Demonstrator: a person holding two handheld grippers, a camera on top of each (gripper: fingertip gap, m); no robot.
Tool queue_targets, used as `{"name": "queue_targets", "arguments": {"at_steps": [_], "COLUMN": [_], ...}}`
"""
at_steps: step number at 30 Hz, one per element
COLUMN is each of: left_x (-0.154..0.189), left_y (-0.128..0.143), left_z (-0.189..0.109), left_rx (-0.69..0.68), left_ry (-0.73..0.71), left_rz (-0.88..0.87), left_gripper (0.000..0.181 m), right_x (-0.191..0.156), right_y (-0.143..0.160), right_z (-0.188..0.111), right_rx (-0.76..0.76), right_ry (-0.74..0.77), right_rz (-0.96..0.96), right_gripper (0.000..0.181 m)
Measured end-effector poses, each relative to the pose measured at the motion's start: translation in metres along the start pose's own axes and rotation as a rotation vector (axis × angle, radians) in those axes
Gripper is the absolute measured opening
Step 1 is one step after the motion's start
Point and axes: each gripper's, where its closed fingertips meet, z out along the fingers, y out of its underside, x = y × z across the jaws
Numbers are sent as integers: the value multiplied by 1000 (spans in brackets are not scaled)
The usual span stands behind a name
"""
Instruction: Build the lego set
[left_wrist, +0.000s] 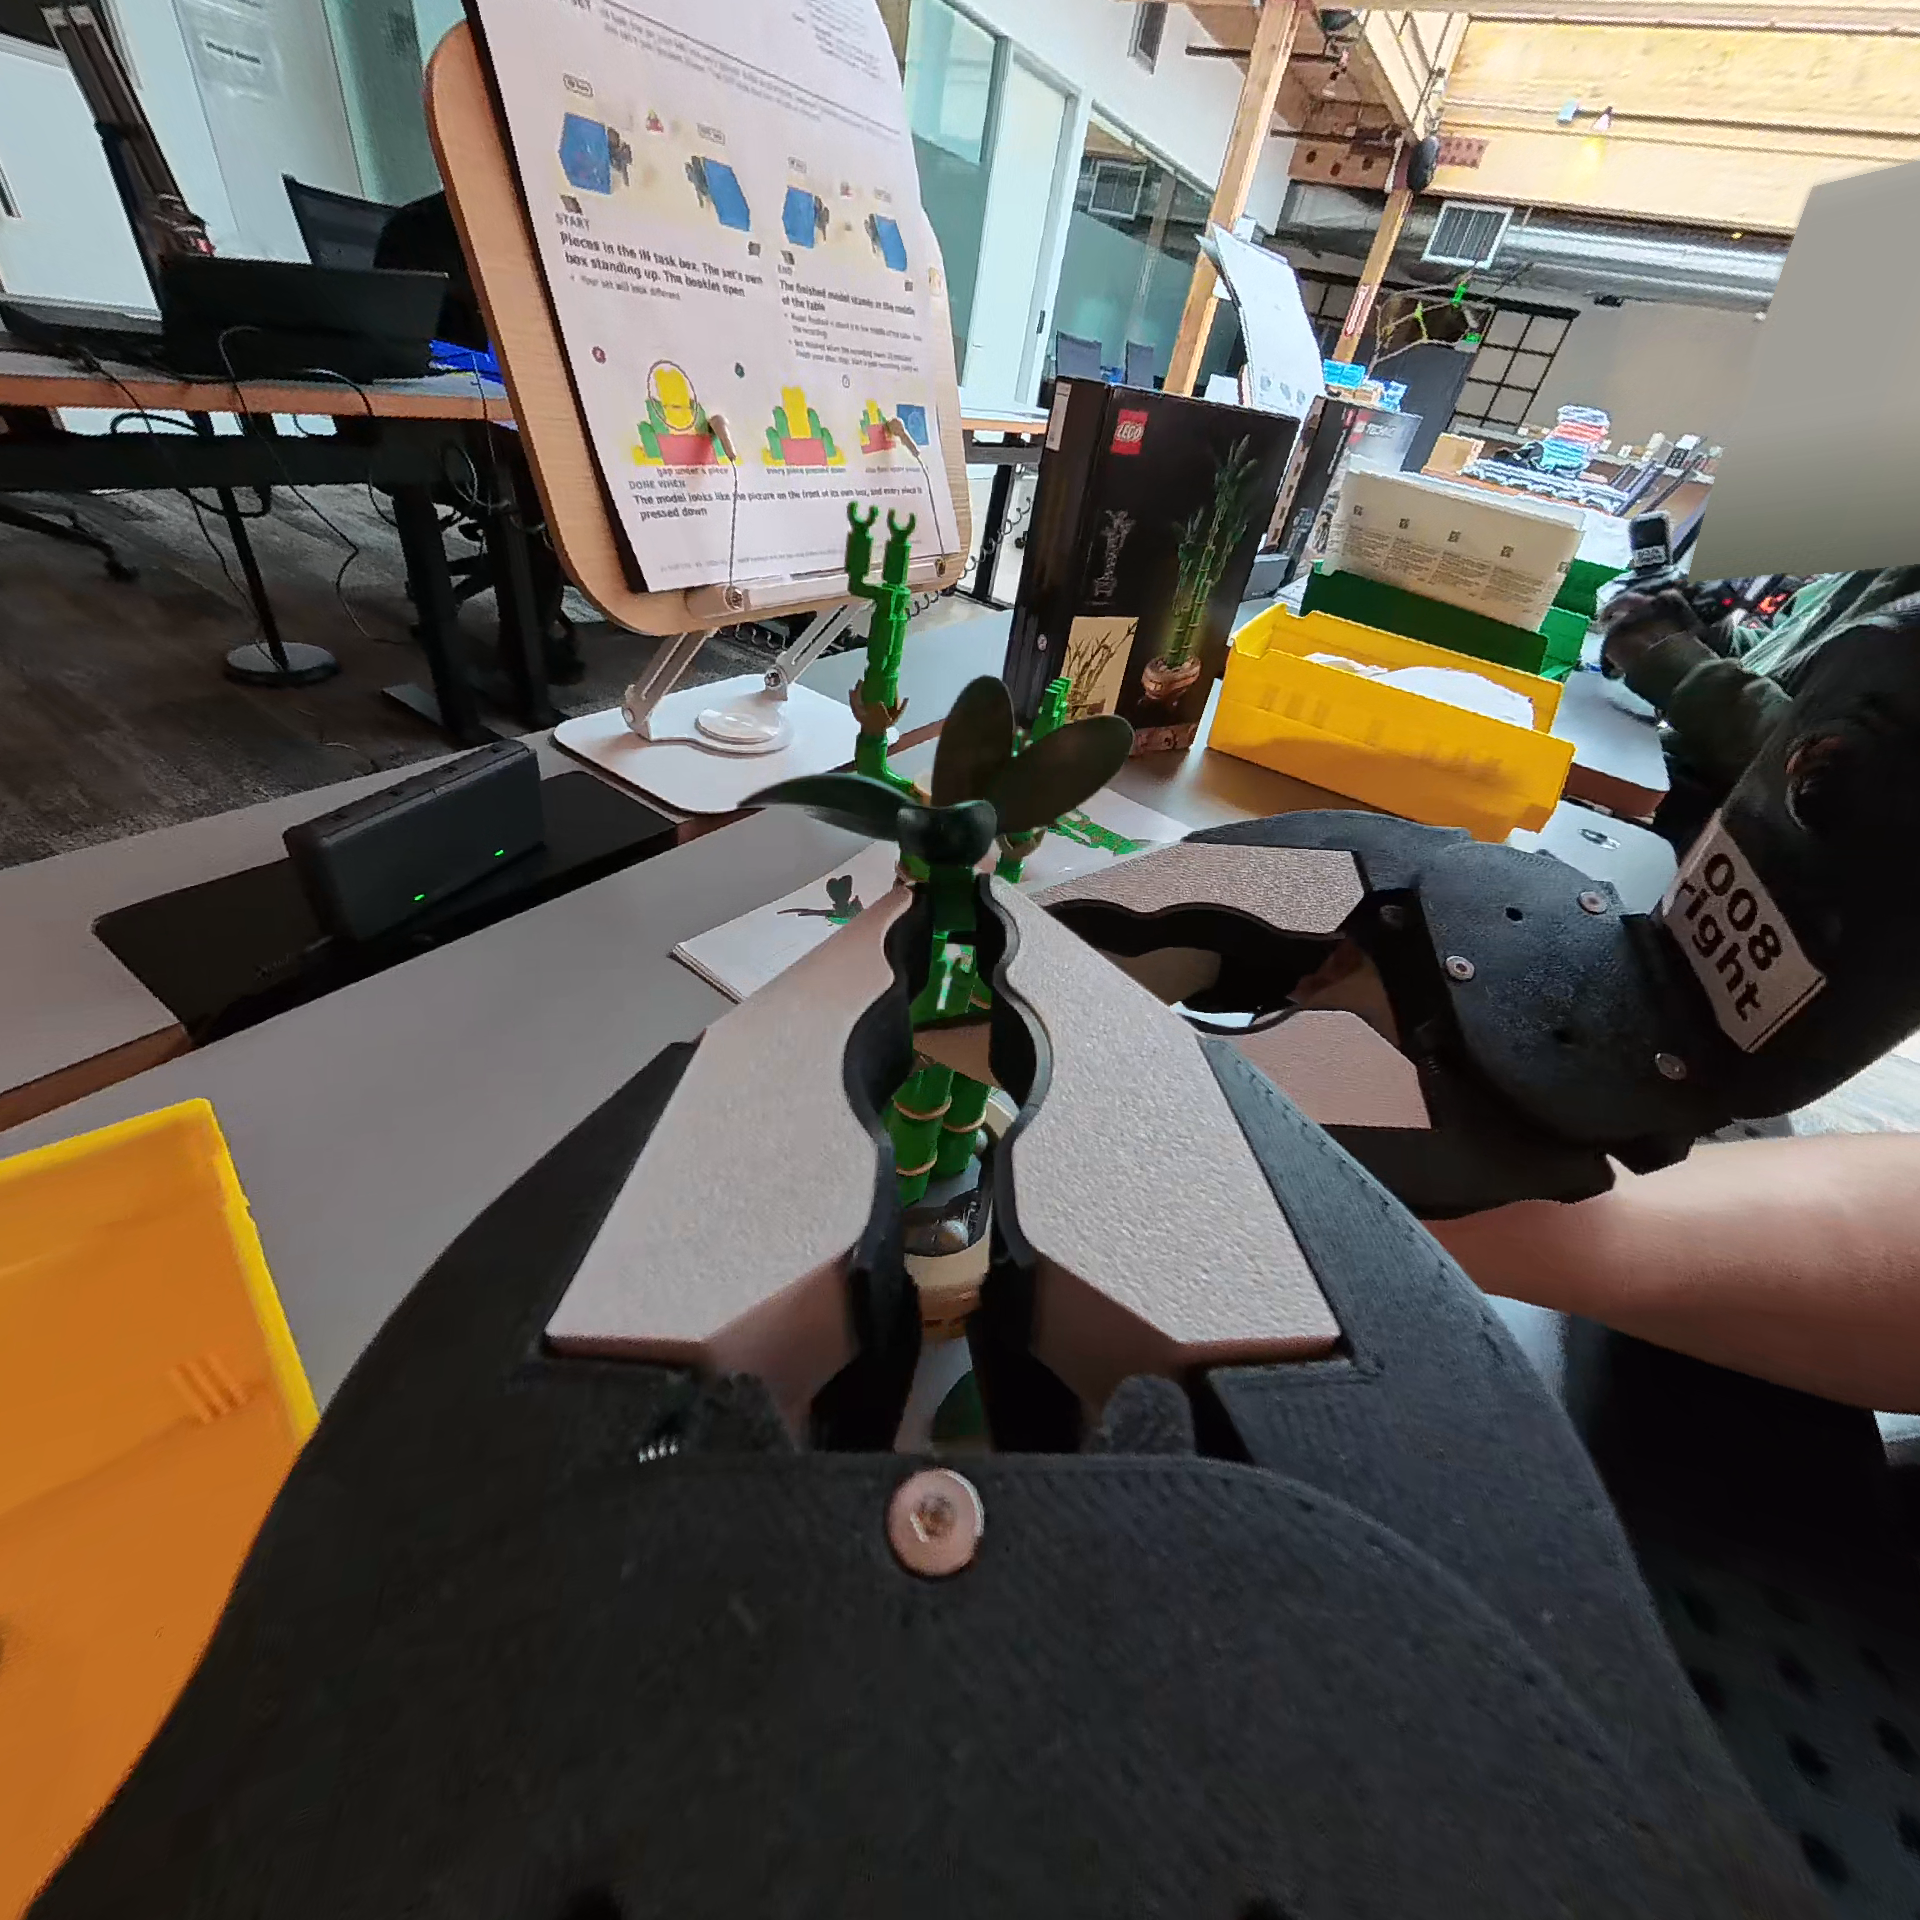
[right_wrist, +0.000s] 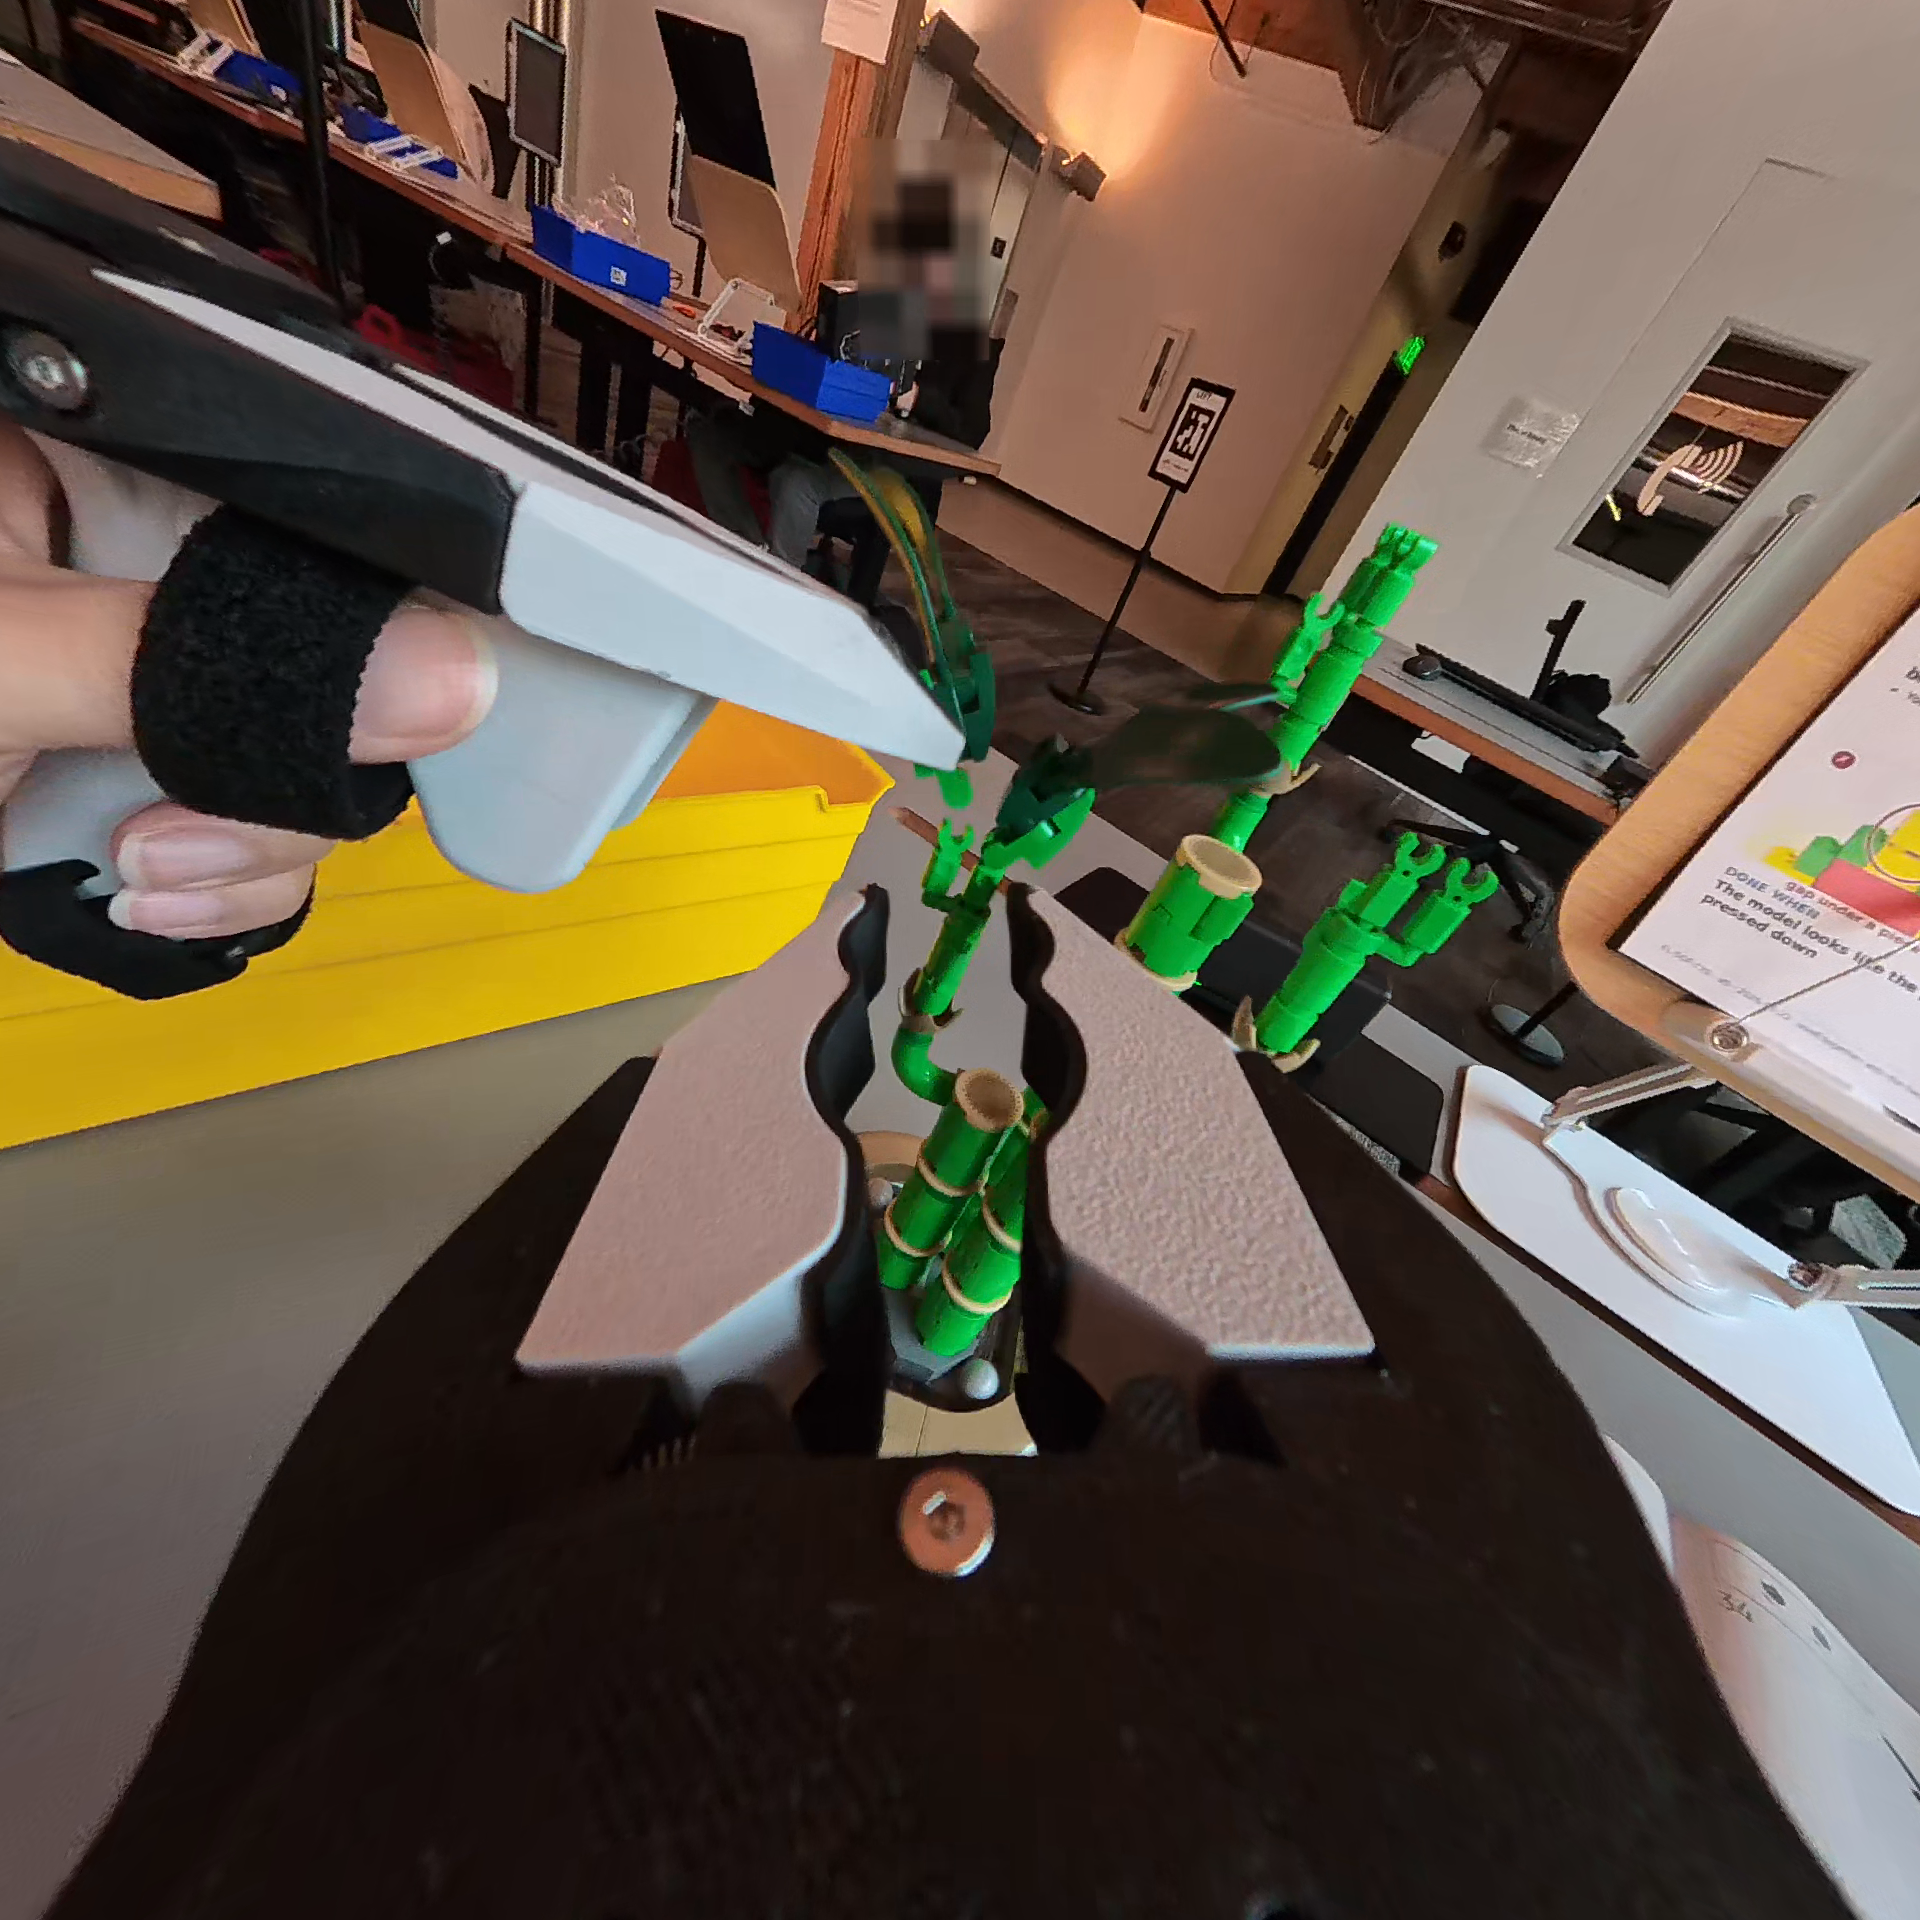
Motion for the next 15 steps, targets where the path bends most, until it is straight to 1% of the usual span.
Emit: {"name": "queue_targets", "arguments": {"at_steps": [4, 7, 10, 15], "left_x": [-1, -1, 1, 4], "left_y": [-2, -4, -7, -8], "left_z": [0, -1, -3, 0], "left_rx": [12, 33, 51, 69], "left_ry": [-22, -39, -40, -67], "left_rz": [32, 94, 120, 177], "left_gripper": [5, 5, 6, 5], "right_x": [2, -1, 1, 3], "right_y": [4, 5, 4, 4], "right_z": [4, 4, 0, 2], "right_rx": [-4, 14, 48, 91], "right_ry": [-6, -28, -30, -39], "right_rz": [29, 27, 10, 42], "right_gripper": [21, 21, 25, 27]}}
